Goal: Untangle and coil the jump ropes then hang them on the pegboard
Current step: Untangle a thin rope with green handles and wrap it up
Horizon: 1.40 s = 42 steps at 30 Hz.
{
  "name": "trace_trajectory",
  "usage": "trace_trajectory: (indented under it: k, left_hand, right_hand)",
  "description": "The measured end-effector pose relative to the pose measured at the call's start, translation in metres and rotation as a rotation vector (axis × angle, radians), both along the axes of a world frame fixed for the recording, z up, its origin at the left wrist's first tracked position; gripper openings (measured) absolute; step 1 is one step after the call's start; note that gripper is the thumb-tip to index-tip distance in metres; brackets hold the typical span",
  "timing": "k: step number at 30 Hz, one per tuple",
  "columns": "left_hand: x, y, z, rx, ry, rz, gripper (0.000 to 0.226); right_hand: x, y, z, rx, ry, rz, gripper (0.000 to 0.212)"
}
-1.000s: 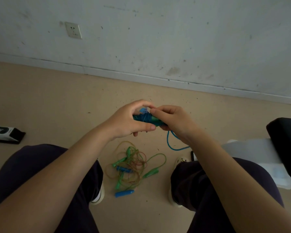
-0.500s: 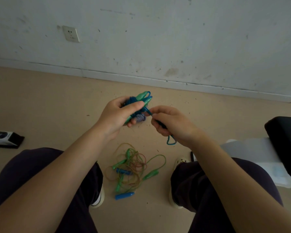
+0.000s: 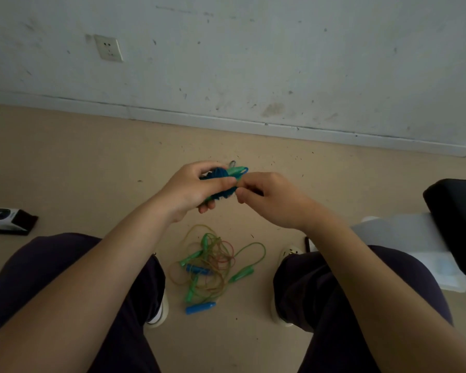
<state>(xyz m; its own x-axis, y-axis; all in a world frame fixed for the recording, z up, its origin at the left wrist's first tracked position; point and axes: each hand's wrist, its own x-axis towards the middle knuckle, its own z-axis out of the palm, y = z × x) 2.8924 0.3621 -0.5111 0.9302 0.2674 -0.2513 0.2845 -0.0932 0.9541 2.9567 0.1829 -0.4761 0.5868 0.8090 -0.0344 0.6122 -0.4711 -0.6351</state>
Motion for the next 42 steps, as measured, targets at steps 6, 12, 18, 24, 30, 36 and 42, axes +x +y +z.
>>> trace_trajectory:
  k: [6,12,18,24,30,36,42]
  left_hand:
    - [-0.006,0.008,0.006,-0.016,0.149,-0.288,0.048]
    - [-0.008,0.007,0.01,-0.024,0.21,-0.451,0.043]
    - [-0.009,-0.009,0.01,0.043,0.216,-0.527,0.04]
    - [-0.008,-0.012,0.012,0.03,0.026,-0.377,0.016]
    - [-0.012,-0.011,0.012,0.075,-0.123,-0.255,0.023]
    - [-0.017,-0.011,0.012,0.029,-0.239,-0.242,0.047]
    - [-0.011,-0.005,0.016,-0.048,-0.237,0.003,0.029]
  right_hand:
    - [0.003,-0.005,0.003,0.073,-0.236,0.085,0.014]
    - [0.005,-0.005,0.008,0.094,-0.144,0.022,0.011]
    - [0.011,-0.007,0.003,0.119,0.02,-0.021,0.024]
    - [0.022,-0.011,-0.005,0.337,0.399,-0.132,0.031]
    - [0.016,-0.004,-0.012,0.45,0.581,-0.159,0.035]
    - [0.016,-0.003,-0.013,0.44,0.753,-0.182,0.035]
    - [0.016,-0.006,-0.01,0.505,0.818,-0.177,0.031]
